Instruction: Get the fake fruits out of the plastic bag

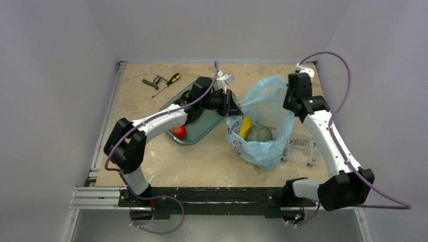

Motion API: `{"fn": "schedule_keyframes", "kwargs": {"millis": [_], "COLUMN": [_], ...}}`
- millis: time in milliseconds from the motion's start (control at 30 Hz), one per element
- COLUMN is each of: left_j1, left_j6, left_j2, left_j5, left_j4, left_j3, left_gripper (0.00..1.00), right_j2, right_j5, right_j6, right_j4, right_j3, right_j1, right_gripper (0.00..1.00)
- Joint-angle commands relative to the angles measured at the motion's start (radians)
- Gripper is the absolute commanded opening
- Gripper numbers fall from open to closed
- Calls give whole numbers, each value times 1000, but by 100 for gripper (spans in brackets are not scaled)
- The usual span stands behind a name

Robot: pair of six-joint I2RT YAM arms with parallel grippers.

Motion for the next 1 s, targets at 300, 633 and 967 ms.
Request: {"fn": "schedule_keyframes", "kwargs": {"millis": [300, 633, 967], "left_j1": [19, -158, -454], "left_j6": [111, 225, 238], "left_j2": [-78, -375, -427], "left_j5": [-145, -534, -629], "left_j4": [-283, -533, -269], "left_j3": [113, -2, -93], "left_gripper": [49, 88, 71], "right_j2": [-95, -353, -449], "right_j5": [-144, -246, -373], "right_j6": [19, 210, 434], "right_j4": [-70, -205, -79], "right_j3": [106, -56, -382], "right_j1": [-52, -23, -21], "right_gripper": [60, 99, 92]}}
